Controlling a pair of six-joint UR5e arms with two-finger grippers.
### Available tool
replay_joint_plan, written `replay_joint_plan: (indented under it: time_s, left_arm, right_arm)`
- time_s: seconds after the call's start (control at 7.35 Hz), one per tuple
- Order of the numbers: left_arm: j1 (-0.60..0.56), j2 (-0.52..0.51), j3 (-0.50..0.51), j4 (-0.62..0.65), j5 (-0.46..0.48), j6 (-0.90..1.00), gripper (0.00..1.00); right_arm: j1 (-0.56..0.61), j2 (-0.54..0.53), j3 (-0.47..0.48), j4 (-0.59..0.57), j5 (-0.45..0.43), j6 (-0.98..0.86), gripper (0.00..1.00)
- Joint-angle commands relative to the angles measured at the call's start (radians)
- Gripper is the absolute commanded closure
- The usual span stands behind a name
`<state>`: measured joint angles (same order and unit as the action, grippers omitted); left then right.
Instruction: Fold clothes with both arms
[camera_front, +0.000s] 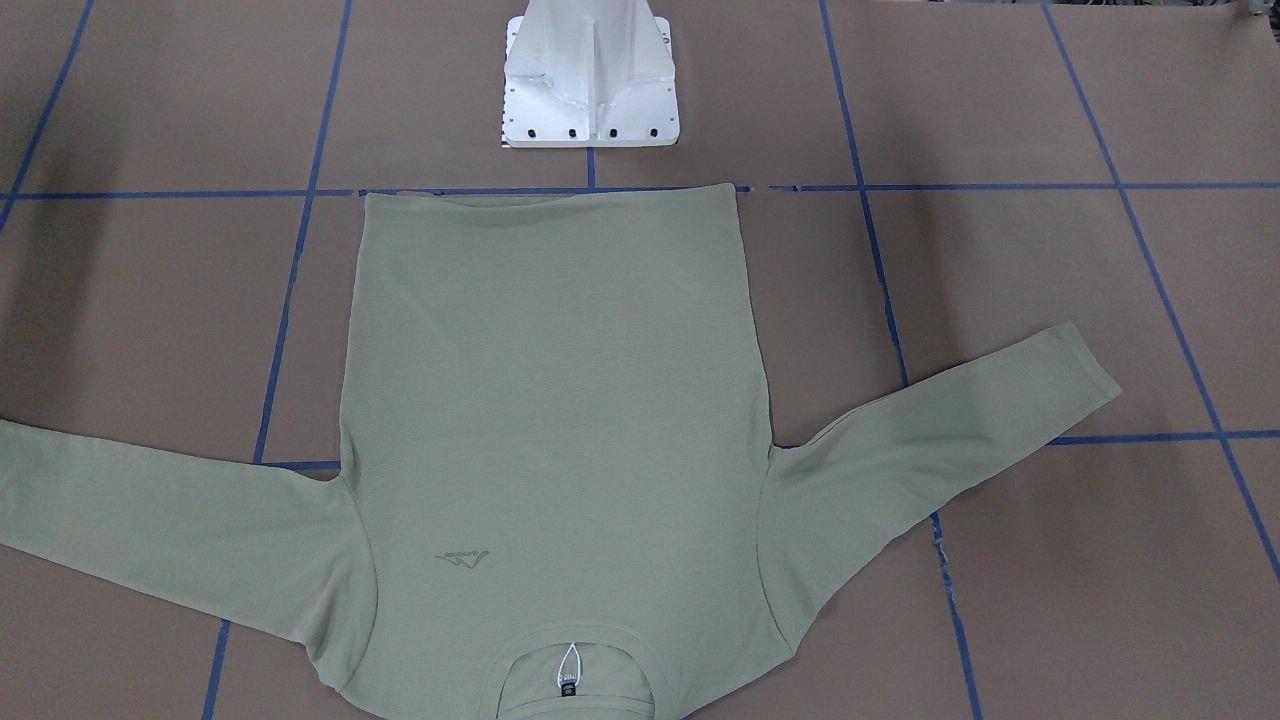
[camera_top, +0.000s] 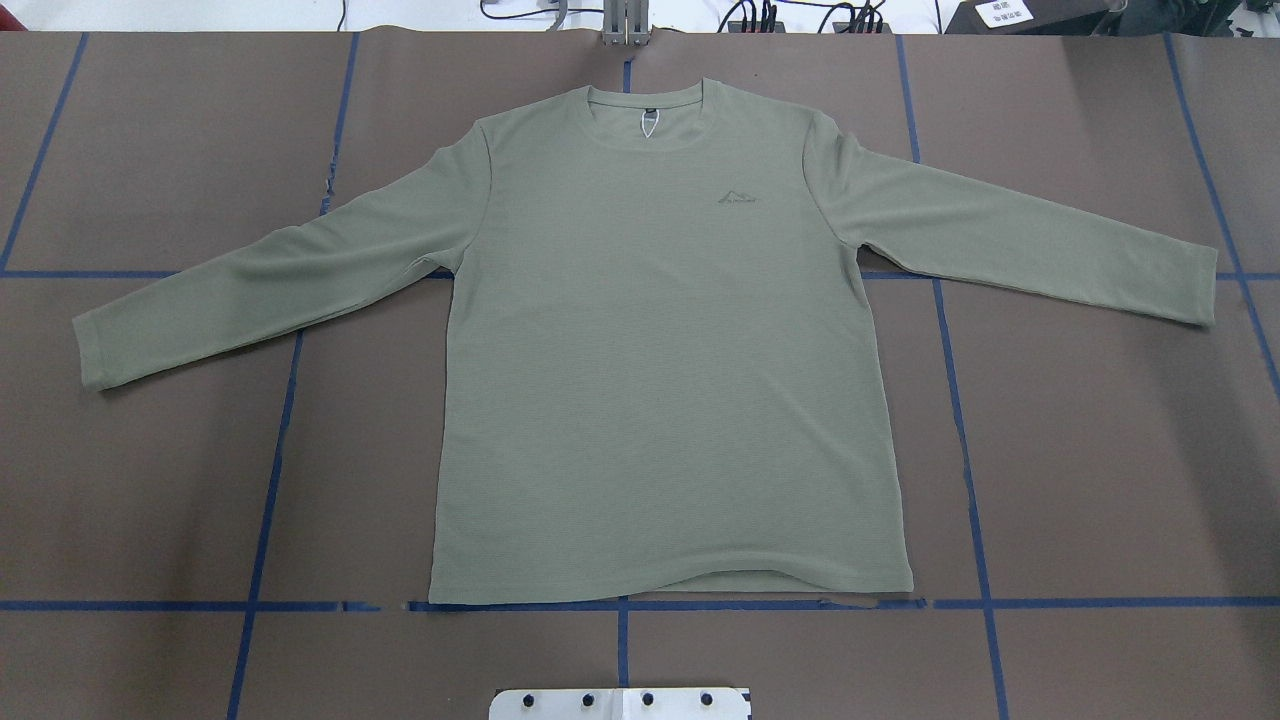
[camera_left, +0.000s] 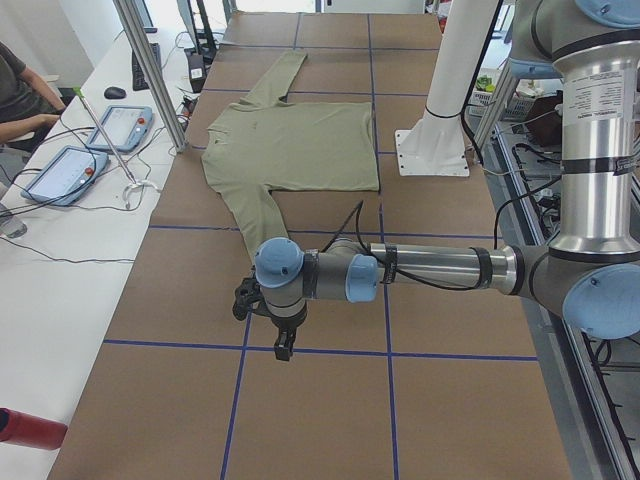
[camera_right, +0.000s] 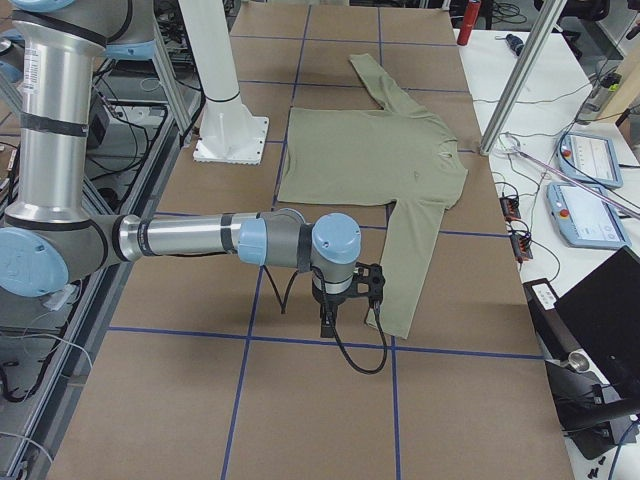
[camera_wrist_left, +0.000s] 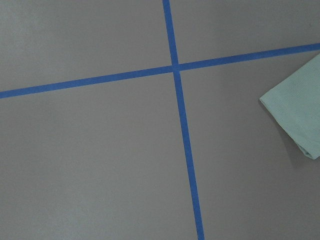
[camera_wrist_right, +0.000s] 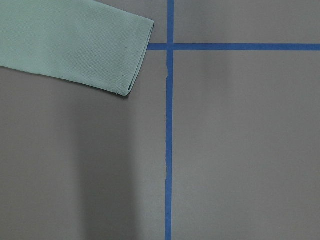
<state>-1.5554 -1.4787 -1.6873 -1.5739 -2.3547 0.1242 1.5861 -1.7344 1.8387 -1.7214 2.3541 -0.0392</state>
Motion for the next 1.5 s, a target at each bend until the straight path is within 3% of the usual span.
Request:
replay_joint_plan:
  time_s: [0.0, 0.27, 0.68, 0.95, 1.09, 1.22, 1.36]
  left_arm:
    - [0.000, -0.002, 0.000, 0.000, 0.000, 0.000, 0.00]
    - [0.000, -0.005, 0.001, -0.020, -0.002, 0.011, 0.00]
    - [0.000, -0.006, 0.026, -0.269, -0.003, 0.000, 0.00]
    - [0.003, -0.021, 0.020, -0.348, -0.005, -0.002, 0.00]
    - [0.005, -0.028, 0.026, -0.360, -0.011, -0.002, 0.00]
    - [0.006, -0.025, 0.058, -0.359, -0.015, -0.024, 0.00]
    - [0.018, -0.031, 0.066, -0.362, -0.003, -0.125, 0.00]
  right_arm:
    - [0.000, 0.004, 0.005, 0.000, 0.002, 0.005, 0.00]
    - [0.000, 0.006, -0.001, 0.000, 0.002, 0.009, 0.00]
    - [-0.006, 0.016, 0.000, 0.008, 0.001, 0.010, 0.00]
    - [-0.021, 0.086, -0.022, 0.023, -0.001, 0.012, 0.00]
    - [-0.034, 0.090, -0.092, 0.034, 0.058, 0.002, 0.00]
    - [-0.050, 0.093, -0.152, 0.148, 0.109, 0.007, 0.00]
    - [-0.086, 0.101, -0.227, 0.274, 0.105, 0.009, 0.00]
